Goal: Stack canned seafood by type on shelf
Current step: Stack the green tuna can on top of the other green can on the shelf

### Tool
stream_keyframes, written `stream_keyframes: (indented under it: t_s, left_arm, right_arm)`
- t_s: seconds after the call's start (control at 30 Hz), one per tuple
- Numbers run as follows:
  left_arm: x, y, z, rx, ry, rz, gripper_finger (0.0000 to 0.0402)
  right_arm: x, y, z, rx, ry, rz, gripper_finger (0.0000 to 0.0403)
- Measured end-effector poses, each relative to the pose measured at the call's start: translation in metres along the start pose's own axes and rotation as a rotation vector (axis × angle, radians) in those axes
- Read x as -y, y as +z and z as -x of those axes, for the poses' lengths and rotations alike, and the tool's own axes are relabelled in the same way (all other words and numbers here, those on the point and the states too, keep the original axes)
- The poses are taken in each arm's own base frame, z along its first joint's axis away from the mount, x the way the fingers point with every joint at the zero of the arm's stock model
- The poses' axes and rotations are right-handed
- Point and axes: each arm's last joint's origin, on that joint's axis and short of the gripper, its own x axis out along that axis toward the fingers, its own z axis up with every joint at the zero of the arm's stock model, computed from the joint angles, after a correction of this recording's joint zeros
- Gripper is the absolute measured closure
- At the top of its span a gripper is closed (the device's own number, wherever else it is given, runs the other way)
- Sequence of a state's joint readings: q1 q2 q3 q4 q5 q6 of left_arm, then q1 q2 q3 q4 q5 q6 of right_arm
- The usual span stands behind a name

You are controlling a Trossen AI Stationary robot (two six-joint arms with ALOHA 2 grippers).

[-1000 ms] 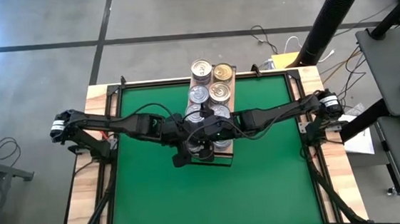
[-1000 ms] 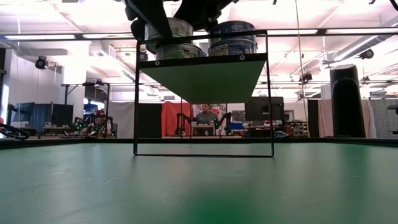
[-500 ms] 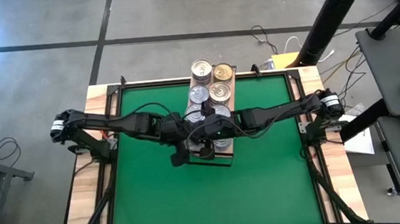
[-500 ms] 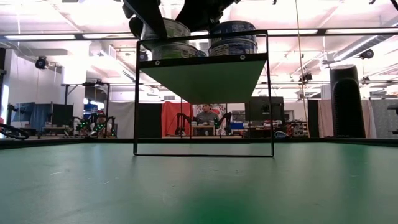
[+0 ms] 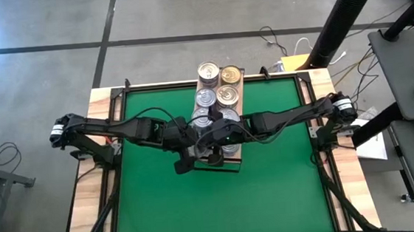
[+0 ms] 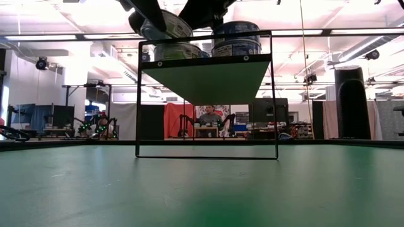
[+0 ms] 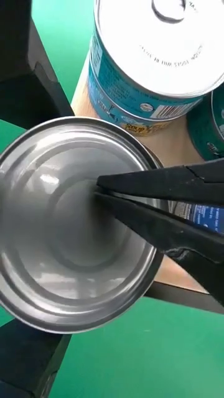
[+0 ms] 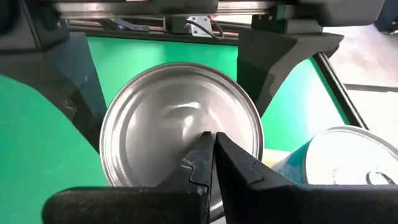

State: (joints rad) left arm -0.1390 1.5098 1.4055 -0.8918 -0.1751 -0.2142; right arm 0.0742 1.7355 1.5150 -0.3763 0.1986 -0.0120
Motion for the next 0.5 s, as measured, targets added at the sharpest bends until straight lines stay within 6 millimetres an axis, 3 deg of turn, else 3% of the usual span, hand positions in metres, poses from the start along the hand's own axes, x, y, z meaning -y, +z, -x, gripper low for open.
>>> stream_keyframes:
  t_s: [0.5]
  left_arm:
    - [0.016,-0.003,0.011,0.029,-0.036,-0.043,0.0002]
  right_arm:
    - [-0.013,0.031,0.036,0.081,-0.025,0.065,0.039]
